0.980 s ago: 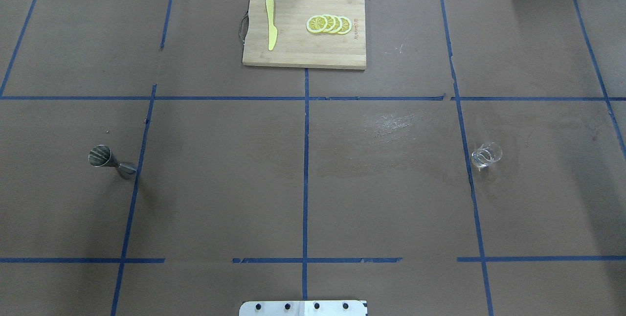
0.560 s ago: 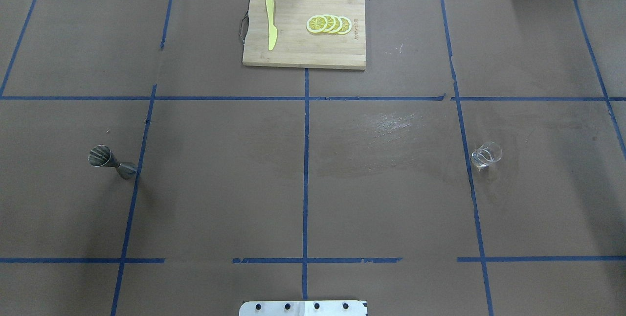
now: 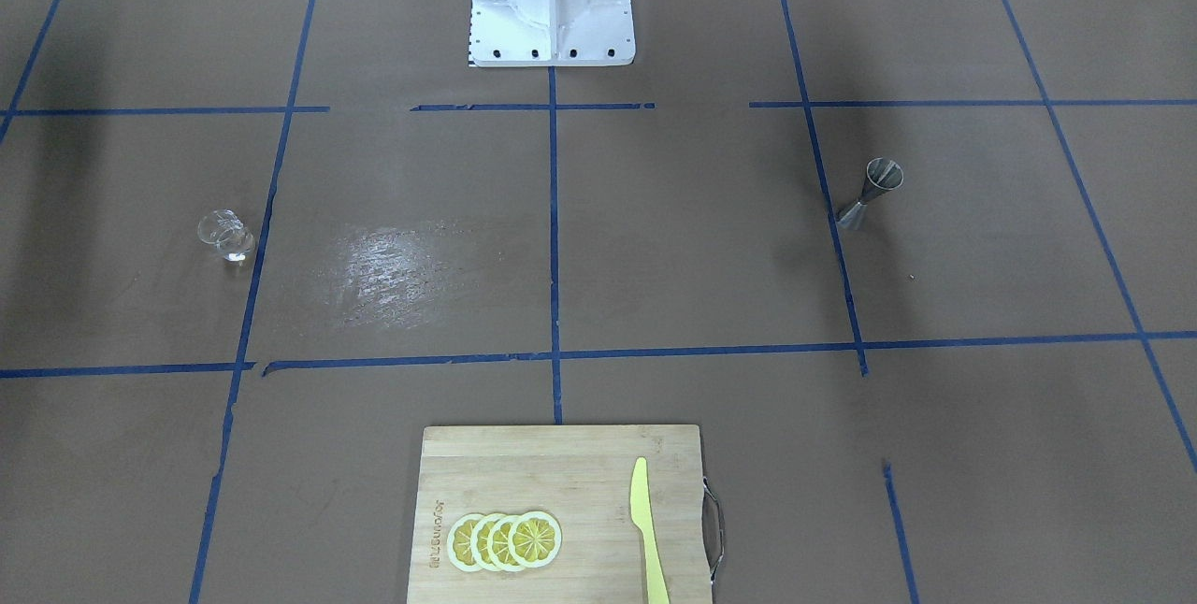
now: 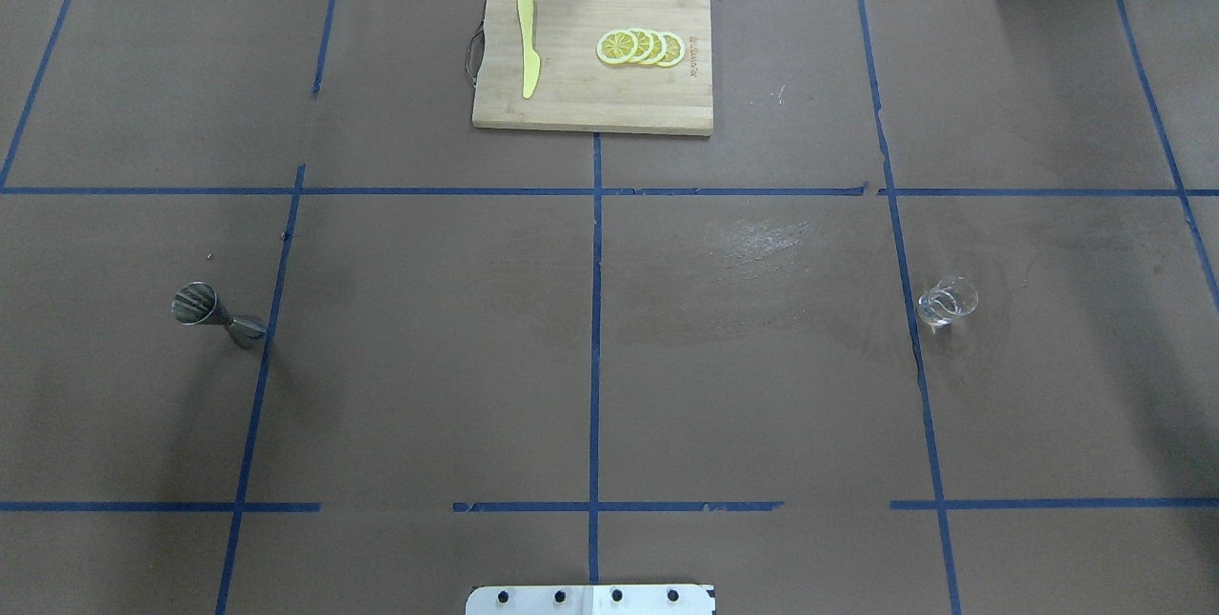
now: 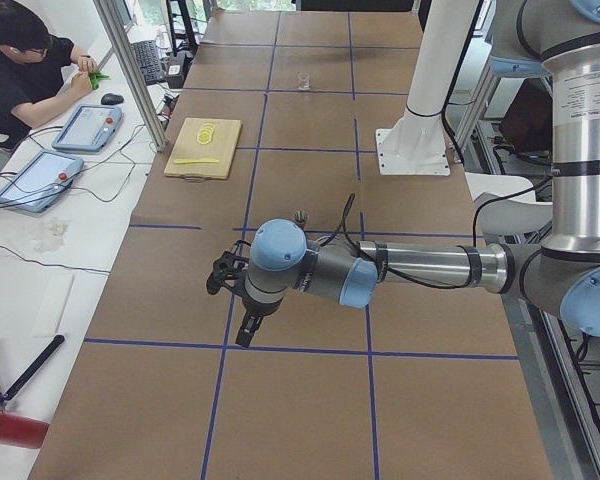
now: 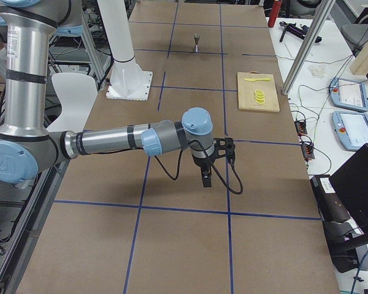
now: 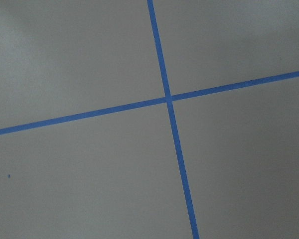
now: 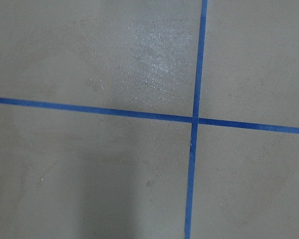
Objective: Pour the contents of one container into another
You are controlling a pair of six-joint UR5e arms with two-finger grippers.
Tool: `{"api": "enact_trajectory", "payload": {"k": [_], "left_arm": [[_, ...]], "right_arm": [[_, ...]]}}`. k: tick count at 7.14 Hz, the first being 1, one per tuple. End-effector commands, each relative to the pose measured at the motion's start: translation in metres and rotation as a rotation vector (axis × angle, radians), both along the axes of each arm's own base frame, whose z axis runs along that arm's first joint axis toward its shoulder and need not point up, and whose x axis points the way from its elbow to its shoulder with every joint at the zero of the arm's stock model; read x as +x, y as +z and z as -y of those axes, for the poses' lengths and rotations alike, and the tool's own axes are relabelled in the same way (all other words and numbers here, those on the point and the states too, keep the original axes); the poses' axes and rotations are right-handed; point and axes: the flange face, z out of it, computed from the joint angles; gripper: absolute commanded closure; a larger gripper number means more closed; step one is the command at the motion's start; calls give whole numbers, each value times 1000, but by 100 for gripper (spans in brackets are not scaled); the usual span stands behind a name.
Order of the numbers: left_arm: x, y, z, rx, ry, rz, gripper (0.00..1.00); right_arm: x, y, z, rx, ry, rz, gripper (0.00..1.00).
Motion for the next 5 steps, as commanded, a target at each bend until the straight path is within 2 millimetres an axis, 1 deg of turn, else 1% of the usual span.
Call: {"api": "enact_trajectory", "payload": {"k": [1, 2, 3, 4, 5], "left_arm": [[0, -24, 8, 269, 2, 4, 0], [0, -25, 9, 317, -30, -15, 0], [0, -30, 14, 300, -73, -47, 0], [0, -47, 16, 350, -100, -63, 0], [4, -55, 10, 450, -99, -77, 0]], "right_arm": [[-1, -13, 5, 83, -11, 14, 0], [-2, -21, 7, 116, -20, 12, 0], [-2, -25, 8, 161, -25, 5, 0], [-2, -27, 8, 166, -19, 15, 0], [-3, -27, 7, 198, -18, 14, 0]]}}
